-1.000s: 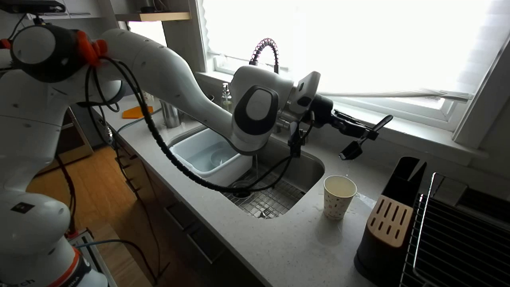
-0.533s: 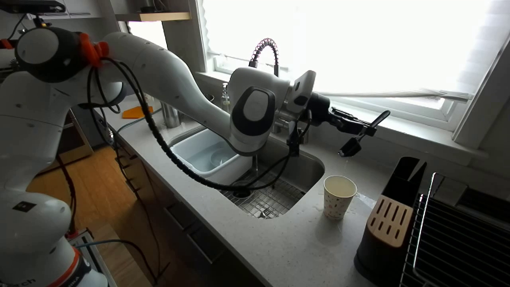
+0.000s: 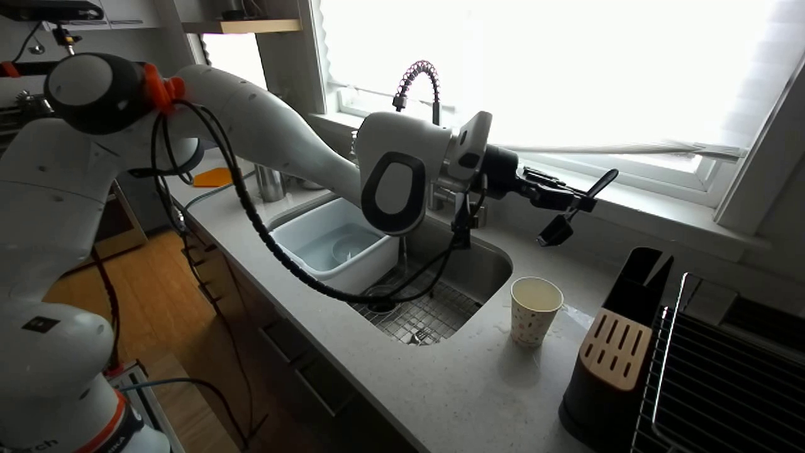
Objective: Pick up the black scoop and use it to move one scoop of water from the tap into the styrofoam cup
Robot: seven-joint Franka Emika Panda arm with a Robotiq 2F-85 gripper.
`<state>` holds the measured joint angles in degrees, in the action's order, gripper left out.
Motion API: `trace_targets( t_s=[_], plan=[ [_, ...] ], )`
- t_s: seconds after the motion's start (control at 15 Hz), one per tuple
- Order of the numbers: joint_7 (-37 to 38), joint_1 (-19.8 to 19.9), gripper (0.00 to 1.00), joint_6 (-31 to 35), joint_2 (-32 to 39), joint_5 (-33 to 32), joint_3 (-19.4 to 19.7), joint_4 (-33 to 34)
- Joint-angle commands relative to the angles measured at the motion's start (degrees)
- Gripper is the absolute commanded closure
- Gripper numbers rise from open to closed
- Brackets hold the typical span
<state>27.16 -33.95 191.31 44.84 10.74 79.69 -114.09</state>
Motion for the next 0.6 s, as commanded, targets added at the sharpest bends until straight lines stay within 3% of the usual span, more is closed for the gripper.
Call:
trace_targets(
  t_s=[0.0, 0.53],
  plan=[
    [-5.2, -0.7, 0.94, 1.2, 0.4, 6.2, -0.9, -1.2],
    [-6.8, -0.1, 0.94, -4.9, -0.4, 10.3, -2.1, -0.2]
  ],
)
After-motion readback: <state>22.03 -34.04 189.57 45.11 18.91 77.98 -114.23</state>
